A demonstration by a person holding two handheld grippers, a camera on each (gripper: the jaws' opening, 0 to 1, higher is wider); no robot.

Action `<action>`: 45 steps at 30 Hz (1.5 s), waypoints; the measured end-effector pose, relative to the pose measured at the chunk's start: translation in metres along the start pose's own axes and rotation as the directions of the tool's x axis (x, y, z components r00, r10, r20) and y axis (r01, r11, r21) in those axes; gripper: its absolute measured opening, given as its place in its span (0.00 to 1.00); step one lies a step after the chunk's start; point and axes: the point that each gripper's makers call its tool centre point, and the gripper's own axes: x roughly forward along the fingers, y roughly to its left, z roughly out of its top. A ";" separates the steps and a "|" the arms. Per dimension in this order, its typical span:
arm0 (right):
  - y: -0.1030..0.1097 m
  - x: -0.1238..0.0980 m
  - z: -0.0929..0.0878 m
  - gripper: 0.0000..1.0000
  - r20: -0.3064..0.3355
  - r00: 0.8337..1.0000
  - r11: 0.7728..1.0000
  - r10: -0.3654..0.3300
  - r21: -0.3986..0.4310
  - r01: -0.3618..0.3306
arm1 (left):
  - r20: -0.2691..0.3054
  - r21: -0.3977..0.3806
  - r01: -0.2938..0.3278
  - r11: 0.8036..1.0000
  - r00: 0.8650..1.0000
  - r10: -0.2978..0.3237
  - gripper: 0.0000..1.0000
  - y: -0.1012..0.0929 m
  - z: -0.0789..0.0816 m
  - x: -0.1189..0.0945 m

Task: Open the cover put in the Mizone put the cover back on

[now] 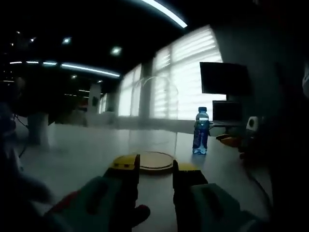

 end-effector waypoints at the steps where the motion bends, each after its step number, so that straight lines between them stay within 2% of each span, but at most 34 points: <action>1: 0.001 0.000 0.002 0.21 0.008 1.000 1.000 0.005 0.003 -0.005 | -0.002 0.000 0.002 1.000 1.000 -0.002 0.20 -0.001 0.000 0.000; 7: 0.002 0.001 -0.002 0.24 -0.009 1.000 1.000 0.008 -0.009 -0.008 | -0.049 0.038 0.013 0.999 0.999 -0.011 0.20 -0.005 -0.010 0.002; 10: 0.003 0.001 -0.002 0.29 -0.013 1.000 1.000 0.011 -0.013 -0.012 | -0.053 0.042 0.020 0.999 0.998 -0.017 0.22 -0.006 -0.011 0.002; 15: 0.004 0.001 -0.003 0.35 -0.017 1.000 1.000 0.016 -0.023 -0.016 | -0.029 0.033 0.016 0.999 0.999 -0.015 0.27 -0.005 -0.006 0.001; 20: 0.004 0.002 -0.003 0.38 -0.019 1.000 0.999 0.014 -0.029 -0.015 | -0.044 0.042 0.021 0.999 0.999 -0.019 0.27 -0.006 -0.009 0.002; 45: 0.009 0.000 -0.004 0.37 -0.025 0.999 0.999 0.038 -0.013 -0.038 | -0.081 0.042 0.021 0.999 0.997 -0.018 0.24 -0.005 -0.016 0.001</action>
